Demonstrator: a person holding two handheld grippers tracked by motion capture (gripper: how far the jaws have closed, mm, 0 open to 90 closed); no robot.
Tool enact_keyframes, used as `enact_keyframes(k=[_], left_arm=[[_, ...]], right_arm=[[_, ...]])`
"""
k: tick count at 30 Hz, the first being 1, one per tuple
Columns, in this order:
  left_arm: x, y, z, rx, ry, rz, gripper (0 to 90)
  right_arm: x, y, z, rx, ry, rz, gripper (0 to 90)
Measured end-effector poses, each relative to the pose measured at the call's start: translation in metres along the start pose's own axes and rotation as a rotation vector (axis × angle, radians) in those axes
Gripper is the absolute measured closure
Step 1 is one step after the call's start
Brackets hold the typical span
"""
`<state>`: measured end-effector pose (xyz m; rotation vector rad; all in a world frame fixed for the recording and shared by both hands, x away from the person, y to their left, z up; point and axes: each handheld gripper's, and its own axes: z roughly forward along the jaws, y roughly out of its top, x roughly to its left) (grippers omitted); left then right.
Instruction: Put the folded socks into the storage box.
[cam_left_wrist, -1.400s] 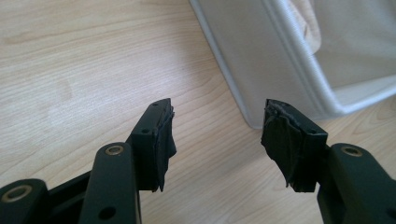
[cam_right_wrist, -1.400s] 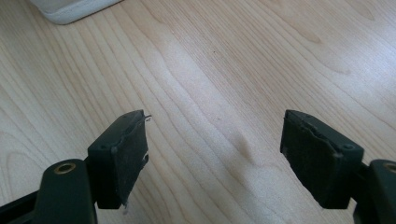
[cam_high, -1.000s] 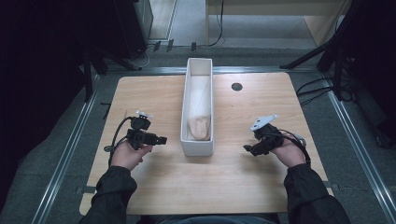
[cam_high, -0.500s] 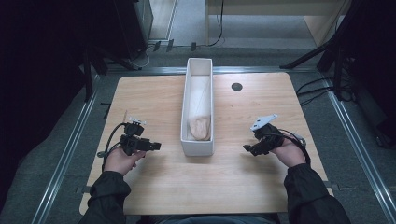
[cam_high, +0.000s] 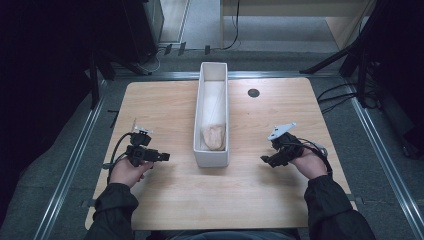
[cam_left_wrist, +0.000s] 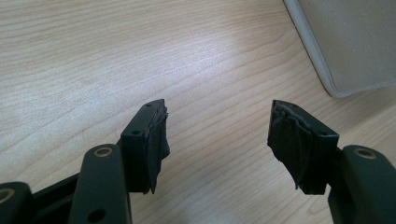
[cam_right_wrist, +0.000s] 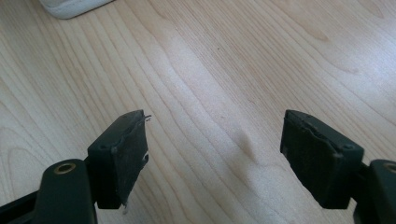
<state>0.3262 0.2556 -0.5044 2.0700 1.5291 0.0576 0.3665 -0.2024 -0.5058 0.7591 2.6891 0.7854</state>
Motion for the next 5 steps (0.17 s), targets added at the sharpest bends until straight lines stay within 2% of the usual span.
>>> enact_keyframes(k=[5], left_arm=[[-0.0002, 0.0002, 0.0018, 0.009, -0.003, 0.003, 36.4]], right_arm=[[-0.0003, -0.0003, -0.0001, 0.0, -0.001, 0.003, 23.0]])
